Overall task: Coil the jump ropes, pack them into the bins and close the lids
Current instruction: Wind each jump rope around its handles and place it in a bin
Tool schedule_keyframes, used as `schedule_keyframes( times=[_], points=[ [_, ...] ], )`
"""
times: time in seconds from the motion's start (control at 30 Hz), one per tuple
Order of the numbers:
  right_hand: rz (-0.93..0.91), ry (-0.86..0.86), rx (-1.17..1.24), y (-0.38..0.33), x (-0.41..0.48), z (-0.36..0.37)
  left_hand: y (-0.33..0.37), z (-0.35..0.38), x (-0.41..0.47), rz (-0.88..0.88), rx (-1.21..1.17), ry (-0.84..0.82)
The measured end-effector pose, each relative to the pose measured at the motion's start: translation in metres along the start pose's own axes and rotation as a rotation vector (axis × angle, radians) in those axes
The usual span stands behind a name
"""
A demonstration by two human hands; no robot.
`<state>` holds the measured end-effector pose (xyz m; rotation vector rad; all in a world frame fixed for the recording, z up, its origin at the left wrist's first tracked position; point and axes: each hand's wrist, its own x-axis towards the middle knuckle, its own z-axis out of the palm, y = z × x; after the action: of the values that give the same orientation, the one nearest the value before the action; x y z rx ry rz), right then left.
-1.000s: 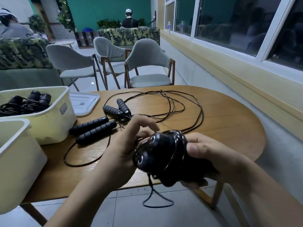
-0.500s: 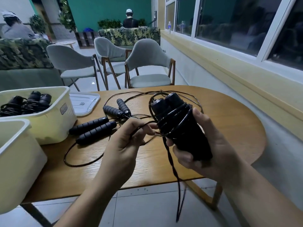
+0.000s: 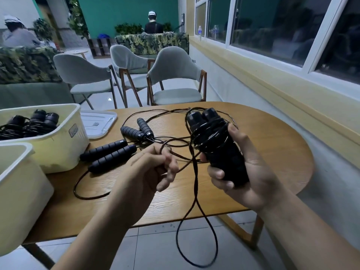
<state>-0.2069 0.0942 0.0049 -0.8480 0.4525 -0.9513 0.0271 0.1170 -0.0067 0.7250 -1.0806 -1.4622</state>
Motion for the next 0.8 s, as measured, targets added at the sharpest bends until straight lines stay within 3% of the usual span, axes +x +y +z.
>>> schedule_keyframes(
  times=[0.17,0.33,0.5,0.7,0.8],
  points=[
    [0.081,-0.161,0.012,0.004,-0.001,-0.004,-0.004,0.001,0.004,-0.028,0.135,0.212],
    [0.128,-0.223,-0.044,0.007,-0.001,-0.004,-0.012,0.004,0.003,-0.095,0.137,0.183],
    [0.142,-0.192,-0.031,0.006,0.001,-0.007,-0.012,0.009,-0.006,-0.232,0.201,0.016],
    [0.083,-0.089,-0.016,0.004,0.001,-0.007,-0.011,0.003,-0.005,-0.104,0.309,0.043],
    [0.028,-0.006,-0.046,0.007,0.001,0.0,-0.015,0.004,-0.003,-0.028,0.493,0.077]
  ],
)
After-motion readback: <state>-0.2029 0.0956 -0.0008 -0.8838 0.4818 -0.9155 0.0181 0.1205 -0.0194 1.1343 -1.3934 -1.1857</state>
